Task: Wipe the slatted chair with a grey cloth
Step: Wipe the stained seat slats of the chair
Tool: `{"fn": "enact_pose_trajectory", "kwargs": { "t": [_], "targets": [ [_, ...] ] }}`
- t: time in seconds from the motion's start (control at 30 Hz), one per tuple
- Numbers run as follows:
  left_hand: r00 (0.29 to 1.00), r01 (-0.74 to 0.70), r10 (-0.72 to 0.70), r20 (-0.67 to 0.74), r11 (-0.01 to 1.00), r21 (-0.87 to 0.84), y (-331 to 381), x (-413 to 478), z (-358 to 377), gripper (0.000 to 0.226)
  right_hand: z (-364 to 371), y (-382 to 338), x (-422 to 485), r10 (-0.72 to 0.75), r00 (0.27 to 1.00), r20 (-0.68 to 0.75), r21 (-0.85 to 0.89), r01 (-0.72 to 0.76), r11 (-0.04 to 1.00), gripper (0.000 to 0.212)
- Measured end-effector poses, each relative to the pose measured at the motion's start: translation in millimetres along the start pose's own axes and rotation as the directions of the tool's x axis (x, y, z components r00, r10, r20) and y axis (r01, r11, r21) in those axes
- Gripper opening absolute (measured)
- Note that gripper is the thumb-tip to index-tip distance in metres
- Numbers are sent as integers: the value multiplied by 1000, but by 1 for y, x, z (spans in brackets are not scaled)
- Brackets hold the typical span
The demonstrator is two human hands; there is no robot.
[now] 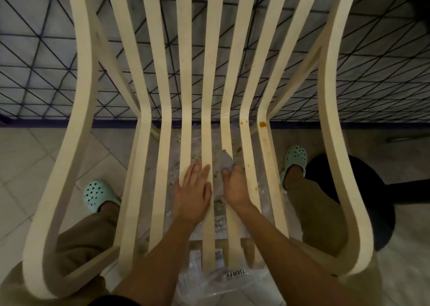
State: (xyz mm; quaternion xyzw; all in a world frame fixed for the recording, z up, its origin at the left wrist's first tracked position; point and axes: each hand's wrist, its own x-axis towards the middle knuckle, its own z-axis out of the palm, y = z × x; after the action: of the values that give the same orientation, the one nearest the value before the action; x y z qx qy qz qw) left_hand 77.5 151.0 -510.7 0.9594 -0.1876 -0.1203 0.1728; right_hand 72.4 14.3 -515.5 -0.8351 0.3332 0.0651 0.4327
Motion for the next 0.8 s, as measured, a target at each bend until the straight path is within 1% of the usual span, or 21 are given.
{"fn": "enact_pose_trajectory", "kwargs": {
  "t": [0.1,0.17,0.3,0.33,0.43,0.47,0.53,0.67,0.77,0.8],
  "targets": [
    [999,8,-8,43,1000,1,-3,-1,2,56,0,-17,36,-13,999,30,18,13,1000,29],
    [998,10,-11,67,1000,19,-4,-1,1,57,-2,-31,59,3,999,34,31,-5,1000,26],
    [996,23,-25,84,999,30,-3,0,1,57,-4,-53,97,-39,999,-17,76,40,996,37],
    [996,29,-31,88,999,23,-3,-1,1,58,-4,-58,106,-33,999,-18,93,34,995,37],
    [993,42,-42,114,999,-1,-3,-2,0,56,-3,-70,132,23,1000,-10,107,-21,994,29],
    [992,44,-43,122,999,-6,-3,-1,-1,55,-3,-73,139,29,1000,-7,139,-28,990,26],
    [991,45,-43,130,999,-13,-3,-1,-3,54,-2,-75,145,5,1000,-3,186,-5,982,25],
    [990,53,-53,135,999,-2,-4,0,-3,54,1,-67,146,-44,999,-21,163,47,986,32],
    [989,50,-51,135,999,12,-3,1,-3,55,1,-65,147,-29,998,-49,231,40,972,35],
    [989,50,-51,136,999,13,-3,1,-4,55,1,-64,148,-11,999,-33,243,18,970,36]
  ]
}}
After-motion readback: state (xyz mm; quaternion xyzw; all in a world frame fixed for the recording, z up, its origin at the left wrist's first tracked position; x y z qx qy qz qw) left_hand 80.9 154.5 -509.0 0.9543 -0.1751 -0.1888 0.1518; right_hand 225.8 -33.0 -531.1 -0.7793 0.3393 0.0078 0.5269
